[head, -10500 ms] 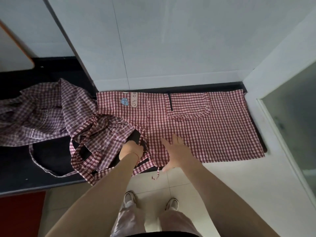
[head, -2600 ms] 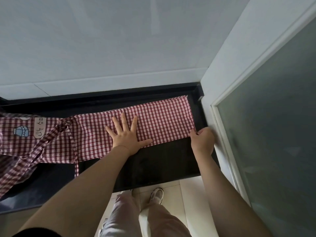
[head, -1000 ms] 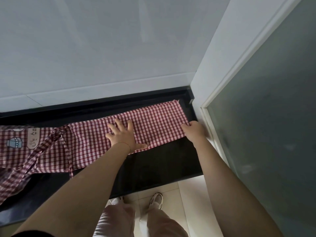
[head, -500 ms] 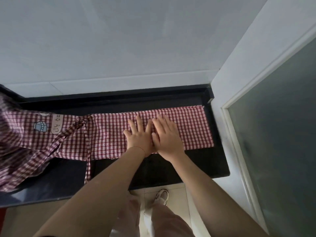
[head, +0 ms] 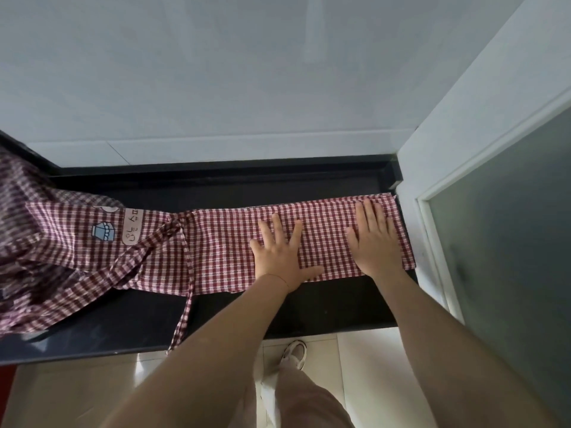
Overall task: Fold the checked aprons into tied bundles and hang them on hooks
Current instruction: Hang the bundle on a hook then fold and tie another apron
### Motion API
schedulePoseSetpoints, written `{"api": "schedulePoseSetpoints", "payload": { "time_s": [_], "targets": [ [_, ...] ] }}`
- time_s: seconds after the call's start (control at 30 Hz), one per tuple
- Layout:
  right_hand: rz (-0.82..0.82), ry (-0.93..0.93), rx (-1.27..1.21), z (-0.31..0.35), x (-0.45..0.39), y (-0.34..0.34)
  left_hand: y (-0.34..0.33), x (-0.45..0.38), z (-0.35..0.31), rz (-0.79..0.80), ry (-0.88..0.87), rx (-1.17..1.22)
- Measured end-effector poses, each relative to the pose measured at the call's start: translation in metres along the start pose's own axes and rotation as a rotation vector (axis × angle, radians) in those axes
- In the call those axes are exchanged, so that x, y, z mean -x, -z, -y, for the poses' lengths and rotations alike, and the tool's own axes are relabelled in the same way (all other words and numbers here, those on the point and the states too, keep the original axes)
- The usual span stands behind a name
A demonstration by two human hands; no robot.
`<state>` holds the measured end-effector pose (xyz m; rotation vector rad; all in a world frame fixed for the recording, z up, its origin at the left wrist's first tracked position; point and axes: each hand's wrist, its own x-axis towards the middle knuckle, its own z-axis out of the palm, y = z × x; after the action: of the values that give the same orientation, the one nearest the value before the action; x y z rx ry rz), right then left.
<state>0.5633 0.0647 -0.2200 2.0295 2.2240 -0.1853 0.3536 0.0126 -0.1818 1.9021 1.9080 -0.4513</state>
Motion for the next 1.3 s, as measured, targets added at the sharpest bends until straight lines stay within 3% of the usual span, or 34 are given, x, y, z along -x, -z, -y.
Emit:
{"api": "schedulePoseSetpoints", "payload": {
  "time_s": [0.1,0.23,0.3,0.4,0.47,0.6,0.67,0.77,0.97,1.13,1.23,1.3],
  "targets": [
    [0.052,-0.039,-0.009,0.018,-0.009,0.024,0.017,0.001,0.003,0.025,-0.032,0.076],
    [0.006,0.105,-0.075,0.085,0.003,0.044,0.045,0.002,0.037,-0.011,-0.093,0.388],
    [0.033,0.163,-0.106,0.124,0.016,0.047,0.051,0.008,0.067,-0.132,-0.087,0.509],
    [-0.055,0.218,-0.213,0.184,0.032,0.056,0.052,0.022,0.129,-0.418,0.051,0.419],
    [-0.039,0.203,-0.366,0.211,0.040,0.062,0.052,0.031,0.161,-0.471,0.181,0.376],
    [0.292,0.050,-0.711,0.284,0.052,0.066,0.050,0.057,0.231,-0.286,0.308,0.361],
    [0.383,-0.003,-0.705,0.310,0.056,0.062,0.048,0.064,0.257,-0.121,0.305,0.405],
    [0.344,-0.032,-0.537,0.328,0.057,0.055,0.044,0.069,0.289,0.010,0.285,0.444],
    [0.357,-0.164,-0.474,0.343,0.061,0.059,0.071,0.073,0.341,-0.015,0.290,0.743],
    [0.425,-0.332,-0.819,0.343,0.058,0.082,0.095,0.076,0.358,-0.028,0.323,1.055],
    [0.443,-0.466,-1.138,0.355,0.058,0.102,0.106,0.079,0.350,0.063,0.335,1.188],
    [0.521,-0.531,-1.269,0.364,0.058,0.115,0.108,0.081,0.343,0.154,0.249,1.086]
  ]
}}
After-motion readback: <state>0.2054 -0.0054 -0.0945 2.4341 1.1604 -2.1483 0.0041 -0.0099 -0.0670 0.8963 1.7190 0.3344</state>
